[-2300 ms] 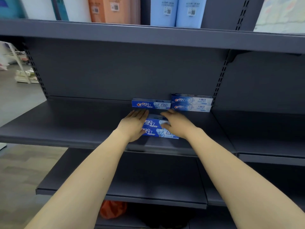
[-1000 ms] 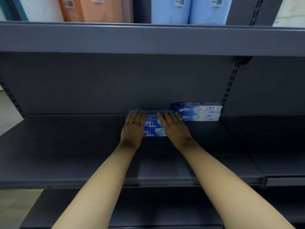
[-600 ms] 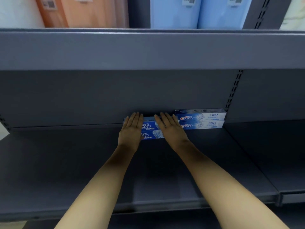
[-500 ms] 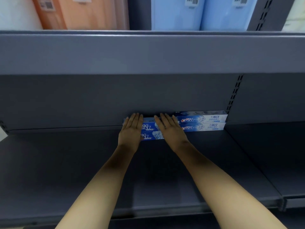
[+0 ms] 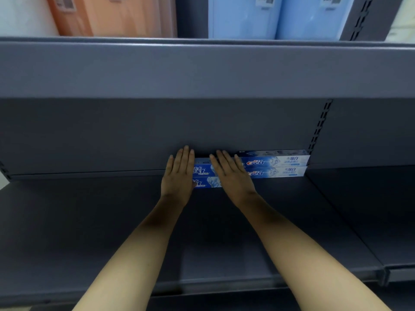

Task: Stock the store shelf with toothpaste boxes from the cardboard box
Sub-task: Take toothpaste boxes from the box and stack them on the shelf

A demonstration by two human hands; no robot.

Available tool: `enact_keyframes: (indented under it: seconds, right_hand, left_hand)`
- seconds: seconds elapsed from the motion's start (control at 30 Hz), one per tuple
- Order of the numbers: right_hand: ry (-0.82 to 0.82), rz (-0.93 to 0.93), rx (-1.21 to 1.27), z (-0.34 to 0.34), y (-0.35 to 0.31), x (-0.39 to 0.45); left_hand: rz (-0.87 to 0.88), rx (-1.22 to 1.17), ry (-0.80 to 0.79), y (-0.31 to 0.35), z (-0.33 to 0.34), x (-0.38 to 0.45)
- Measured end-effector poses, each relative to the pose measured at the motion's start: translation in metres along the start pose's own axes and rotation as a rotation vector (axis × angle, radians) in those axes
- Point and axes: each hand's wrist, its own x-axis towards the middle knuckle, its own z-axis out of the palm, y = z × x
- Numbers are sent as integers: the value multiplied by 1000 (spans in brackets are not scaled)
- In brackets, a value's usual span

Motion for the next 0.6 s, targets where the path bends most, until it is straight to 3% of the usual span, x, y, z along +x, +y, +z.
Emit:
enact_keyframes:
  seconds: [0.17, 0.4, 0.6]
  right_hand:
    - [75, 3, 59, 8, 1, -13]
    - [103, -62, 57, 10, 10, -21]
    - [7, -42, 90, 6, 9, -14]
  left_hand:
    - [19, -56, 45, 9, -1, -16]
    - [103, 16, -86, 8, 11, -27]
    - [90, 32, -141, 4, 8, -15]
